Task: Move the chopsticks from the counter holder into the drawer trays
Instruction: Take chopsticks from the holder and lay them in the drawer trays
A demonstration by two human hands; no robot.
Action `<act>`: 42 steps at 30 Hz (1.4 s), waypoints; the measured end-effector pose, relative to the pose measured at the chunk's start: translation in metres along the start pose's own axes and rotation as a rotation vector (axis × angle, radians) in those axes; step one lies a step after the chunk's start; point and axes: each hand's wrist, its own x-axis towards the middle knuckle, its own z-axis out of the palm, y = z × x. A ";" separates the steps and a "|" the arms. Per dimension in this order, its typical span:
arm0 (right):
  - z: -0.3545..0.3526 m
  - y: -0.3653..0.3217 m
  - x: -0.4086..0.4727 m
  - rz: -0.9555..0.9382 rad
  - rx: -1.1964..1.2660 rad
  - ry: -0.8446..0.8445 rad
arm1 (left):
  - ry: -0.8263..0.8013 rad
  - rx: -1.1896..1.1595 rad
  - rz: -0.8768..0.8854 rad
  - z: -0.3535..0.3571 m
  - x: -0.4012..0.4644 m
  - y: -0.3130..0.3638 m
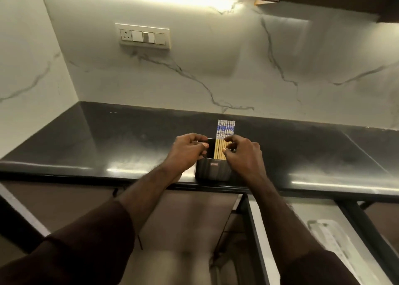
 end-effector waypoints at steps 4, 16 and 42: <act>0.012 -0.003 0.017 0.017 0.006 0.027 | -0.032 0.028 0.028 -0.008 0.024 -0.007; 0.036 0.044 0.098 0.085 0.041 0.050 | -0.085 0.087 0.035 0.024 0.137 -0.018; 0.085 0.093 0.165 0.323 0.044 -0.134 | -0.164 0.094 -0.051 0.063 0.247 -0.068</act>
